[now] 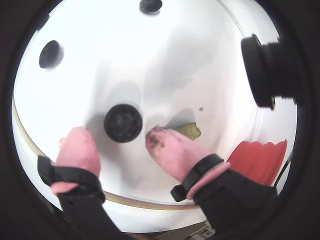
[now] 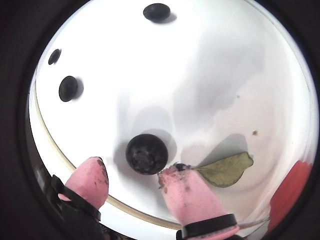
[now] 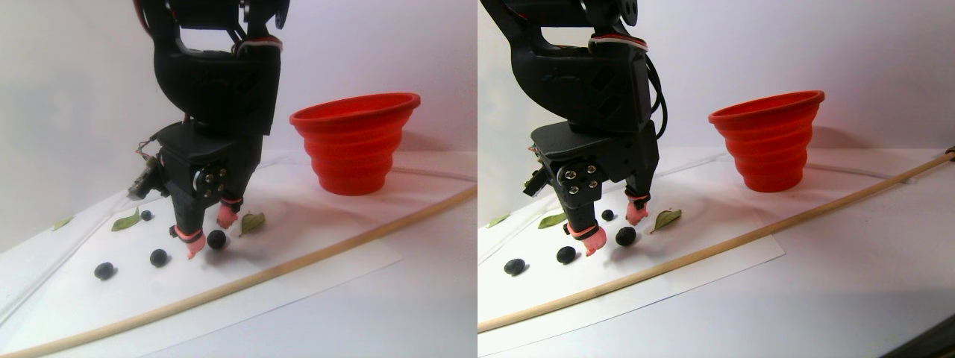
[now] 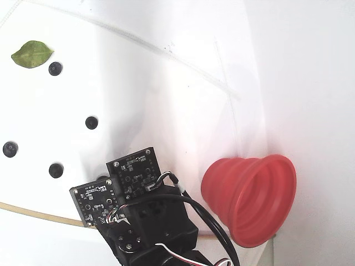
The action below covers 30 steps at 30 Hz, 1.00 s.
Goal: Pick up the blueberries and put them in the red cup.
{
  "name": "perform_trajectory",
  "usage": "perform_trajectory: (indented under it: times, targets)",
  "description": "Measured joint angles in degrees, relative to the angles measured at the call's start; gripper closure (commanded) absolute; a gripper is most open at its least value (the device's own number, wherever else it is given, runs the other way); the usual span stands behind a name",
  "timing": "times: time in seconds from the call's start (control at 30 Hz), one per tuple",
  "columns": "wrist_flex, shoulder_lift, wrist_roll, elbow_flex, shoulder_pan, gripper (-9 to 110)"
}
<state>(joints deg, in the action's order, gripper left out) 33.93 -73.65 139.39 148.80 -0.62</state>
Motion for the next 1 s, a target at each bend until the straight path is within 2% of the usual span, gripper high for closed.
perform_trajectory:
  times: [1.0]
  targets:
    - [4.13,7.38,-0.62,-5.10,0.18,84]
